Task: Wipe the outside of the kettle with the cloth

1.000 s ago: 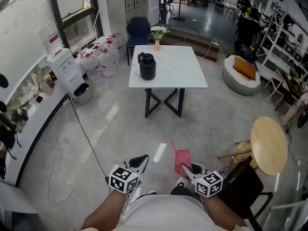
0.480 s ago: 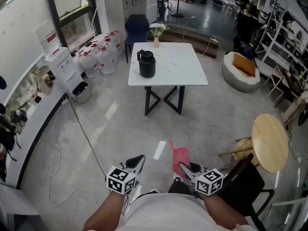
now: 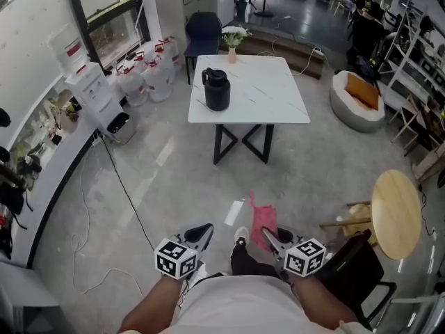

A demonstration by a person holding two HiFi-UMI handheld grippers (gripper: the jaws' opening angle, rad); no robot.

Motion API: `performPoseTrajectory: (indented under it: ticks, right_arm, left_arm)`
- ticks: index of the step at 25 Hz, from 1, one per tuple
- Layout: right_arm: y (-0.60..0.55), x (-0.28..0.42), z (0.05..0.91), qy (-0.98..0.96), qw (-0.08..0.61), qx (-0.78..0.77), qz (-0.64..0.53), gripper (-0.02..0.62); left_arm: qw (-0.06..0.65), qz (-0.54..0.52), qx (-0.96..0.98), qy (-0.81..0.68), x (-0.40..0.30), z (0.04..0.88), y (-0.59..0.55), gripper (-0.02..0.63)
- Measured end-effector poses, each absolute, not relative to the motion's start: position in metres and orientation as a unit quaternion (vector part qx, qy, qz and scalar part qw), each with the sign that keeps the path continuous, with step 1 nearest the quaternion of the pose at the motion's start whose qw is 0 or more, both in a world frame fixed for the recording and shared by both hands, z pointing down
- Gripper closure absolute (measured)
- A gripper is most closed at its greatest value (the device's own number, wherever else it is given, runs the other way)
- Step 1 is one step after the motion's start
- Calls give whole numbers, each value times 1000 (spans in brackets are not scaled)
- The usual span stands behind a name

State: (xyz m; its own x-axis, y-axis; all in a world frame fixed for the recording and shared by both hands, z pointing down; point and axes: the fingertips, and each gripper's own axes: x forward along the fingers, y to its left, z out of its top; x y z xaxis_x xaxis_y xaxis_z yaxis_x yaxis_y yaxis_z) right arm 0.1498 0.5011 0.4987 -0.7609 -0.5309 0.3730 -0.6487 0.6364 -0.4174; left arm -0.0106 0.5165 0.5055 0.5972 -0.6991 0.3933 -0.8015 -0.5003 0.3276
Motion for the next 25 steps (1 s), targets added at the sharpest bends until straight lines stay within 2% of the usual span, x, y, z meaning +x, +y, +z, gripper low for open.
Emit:
performPoseTrajectory:
  ticks: [14,25]
  right_arm:
    - [302,143,479,-901,86,325,275,529]
    - [200,144,493,-905,93,304,282,529]
  left_arm:
    - [209,128,858,-451,-21,468,326,603]
    - [219,147,839,-475,-31,484,235,603]
